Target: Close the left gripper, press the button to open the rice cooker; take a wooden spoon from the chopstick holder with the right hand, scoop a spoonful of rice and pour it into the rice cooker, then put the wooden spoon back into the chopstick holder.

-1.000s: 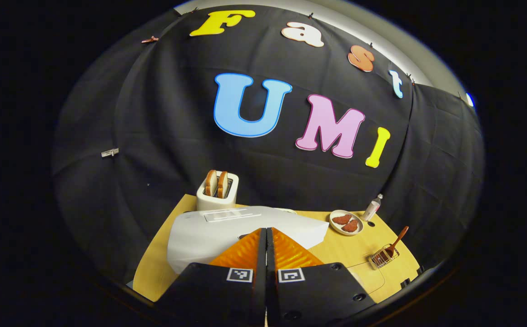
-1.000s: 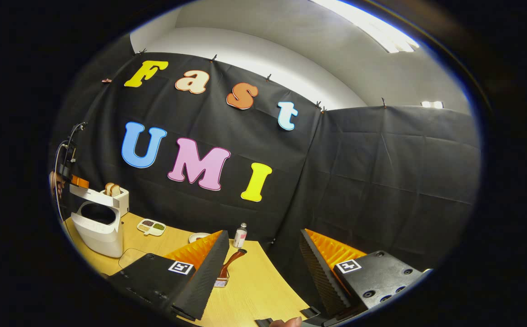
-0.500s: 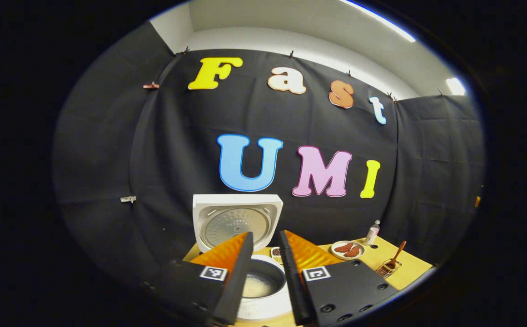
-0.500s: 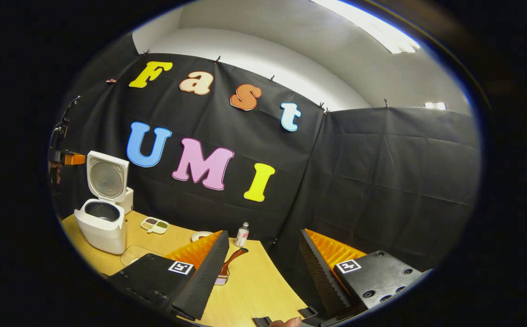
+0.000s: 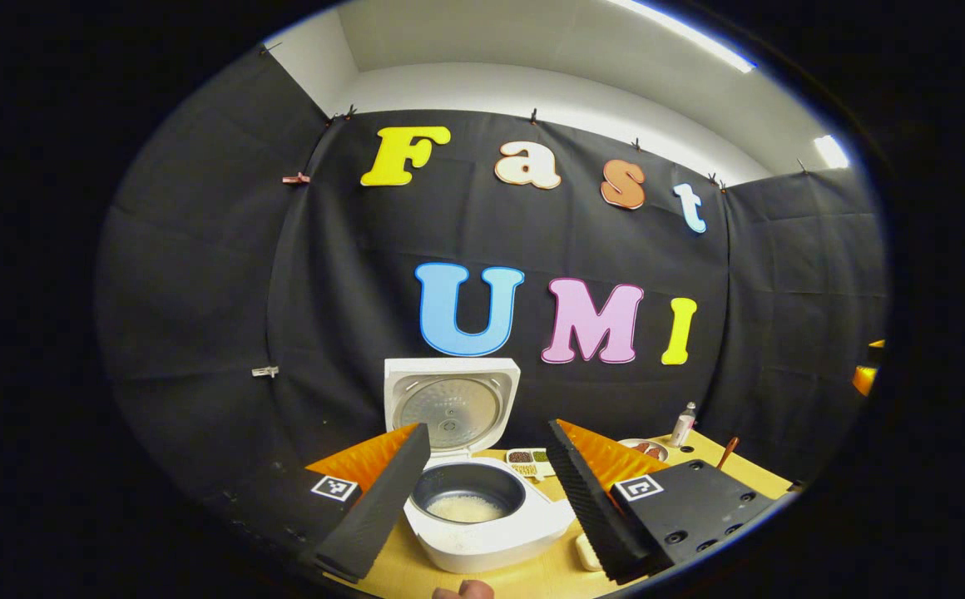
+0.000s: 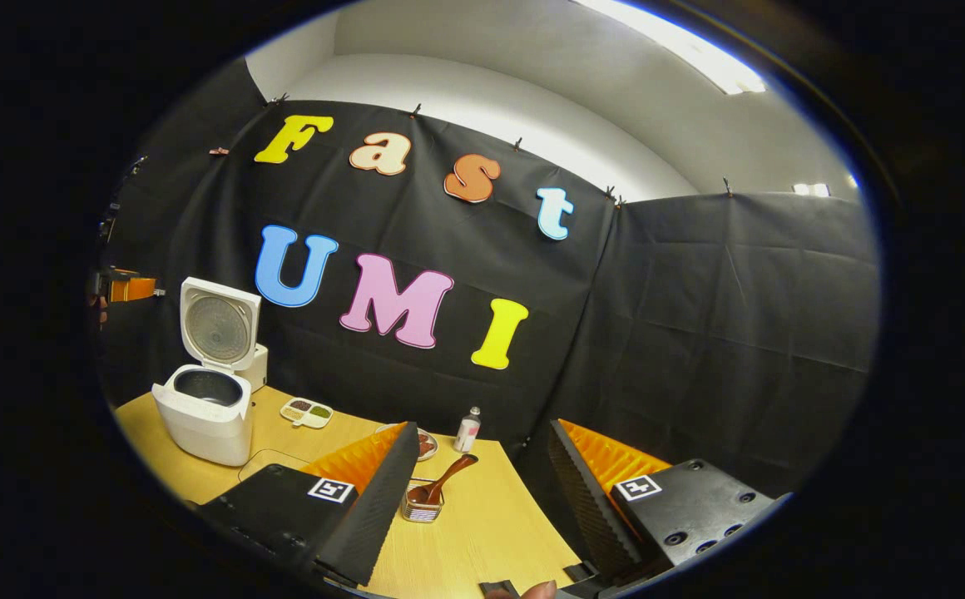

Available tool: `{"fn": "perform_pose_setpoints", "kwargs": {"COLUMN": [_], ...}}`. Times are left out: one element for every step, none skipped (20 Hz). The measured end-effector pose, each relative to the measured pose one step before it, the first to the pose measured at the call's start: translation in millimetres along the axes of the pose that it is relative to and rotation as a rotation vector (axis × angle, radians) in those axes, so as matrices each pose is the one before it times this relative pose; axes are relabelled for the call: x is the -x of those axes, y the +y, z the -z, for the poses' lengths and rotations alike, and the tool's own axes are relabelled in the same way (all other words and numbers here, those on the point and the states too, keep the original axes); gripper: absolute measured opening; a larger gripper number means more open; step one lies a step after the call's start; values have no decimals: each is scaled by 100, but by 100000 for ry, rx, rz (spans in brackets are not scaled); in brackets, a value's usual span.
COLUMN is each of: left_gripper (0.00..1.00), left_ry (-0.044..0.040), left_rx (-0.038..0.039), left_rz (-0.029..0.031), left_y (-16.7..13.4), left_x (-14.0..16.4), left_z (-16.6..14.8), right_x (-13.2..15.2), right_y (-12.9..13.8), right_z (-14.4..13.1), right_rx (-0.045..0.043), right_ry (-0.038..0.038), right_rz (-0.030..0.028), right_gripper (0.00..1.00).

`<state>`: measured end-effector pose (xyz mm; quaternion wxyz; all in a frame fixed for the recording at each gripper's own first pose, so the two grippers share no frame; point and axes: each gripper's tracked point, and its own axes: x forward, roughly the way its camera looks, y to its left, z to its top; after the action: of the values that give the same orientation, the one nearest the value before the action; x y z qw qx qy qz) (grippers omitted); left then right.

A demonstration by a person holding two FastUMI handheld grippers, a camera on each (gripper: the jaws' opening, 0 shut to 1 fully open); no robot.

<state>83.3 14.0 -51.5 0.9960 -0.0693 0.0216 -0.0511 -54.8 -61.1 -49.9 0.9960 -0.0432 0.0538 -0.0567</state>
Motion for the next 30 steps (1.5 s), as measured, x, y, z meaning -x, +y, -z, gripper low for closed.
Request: {"fn": "perform_pose_setpoints", "kwargs": {"left_gripper": [96, 96, 95, 95, 95, 95, 95, 95, 95, 95, 95, 95, 95, 95, 95, 95, 95, 95, 96, 95, 95, 95, 95, 95, 95, 95, 95, 95, 95, 95], "left_ry": [834, 429, 71, -390, -502, 296, 870, 546, 442, 804, 684, -208, -875, -898, -443, -420, -373, -77, 170, 466, 247, 495, 639, 1059, 991, 468, 291, 701, 968, 724], "left_rx": [806, 1012, 1089, 878, 244, -8, -381, -760, -477, -140, 151, -238, -1501, -2141, -1884, -1398, -974, -475, 14, 421, 204, -196, -503, -476, -124, -12, -25, -286, -498, -471], "left_rz": [-1451, -998, -699, -532, -931, -831, -751, -753, -1394, -1180, -1009, -603, -767, -1210, -1399, -1119, -910, -960, -1065, -803, -498, -721, -1096, -945, -840, -438, -843, -670, -962, -713], "left_y": [242, 147, 19, 111, 172, 100, 79, -35, 154, 17, -53, -244, -74, 184, -46, -344, -261, -318, -248, -433, -507, -383, -374, -442, -546, -629, -402, -352, -303, -260], "left_x": [675, 509, 575, 695, 527, 478, 551, 733, 460, 378, 448, 369, 283, 194, 269, 207, 153, 41, 63, 85, 152, 94, 67, 73, 152, 197, 109, 25, 38, -68], "left_z": [49, 78, -54, -74, -73, 233, 314, 177, 205, 349, 279, 210, -151, -94, -295, -291, -401, -136, -140, 42, -39, 115, 145, 243, 158, -23, -83, 87, 155, 146], "right_x": [-179, -291, -365, -481, -452, -501, -473, -555, -604, -690, -783, -710, -776, -709, -1002, -974, -1094, -1087, -1154, -1102, -1392, -1432, -1560, -1245, -1672, -1247, -1488, -1319, -1372, -1533], "right_y": [203, -22, -5, -138, -52, -15, 100, -26, -50, -179, -122, 14, -21, 169, 282, 333, 10, -313, -338, -170, -423, -683, -657, -591, -620, -694, -331, -166, -372, -488], "right_z": [157, 303, 303, 288, 190, 375, 420, 600, 683, 760, 796, 774, 800, 1033, 986, 1146, 1203, 1034, 973, 1002, 815, 944, 925, 855, 785, 796, 827, 883, 984, 941], "right_rx": [-618, -428, -323, -286, -383, -542, -809, -853, -721, -384, -291, -480, -1279, -2134, -2782, -2706, -2815, -2724, -2890, -2637, -1849, -901, -672, -608, -652, -560, -999, -1074, -925, -1268], "right_ry": [37, 309, 245, -161, -234, 236, 422, 635, 905, 1259, 1284, 843, 1006, 1454, 1450, 2059, 2197, 2339, 2372, 2334, 2076, 2358, 2229, 2007, 1736, 2280, 2366, 2292, 2820, 2977], "right_rz": [-1301, -861, -897, -731, -815, -952, -1321, -1419, -1113, -791, -775, -872, -1270, -1810, -2625, -2821, -2269, -1565, -1564, -1561, -911, -361, -593, -636, -337, -116, -1238, -1691, -835, -512], "right_gripper": [97, 98, 98, 98, 97, 97, 97, 98, 98, 97, 98, 98, 98, 98, 98, 98, 98, 98, 98, 98, 98, 98, 98, 98, 98, 98, 98, 97, 94, 94]}}
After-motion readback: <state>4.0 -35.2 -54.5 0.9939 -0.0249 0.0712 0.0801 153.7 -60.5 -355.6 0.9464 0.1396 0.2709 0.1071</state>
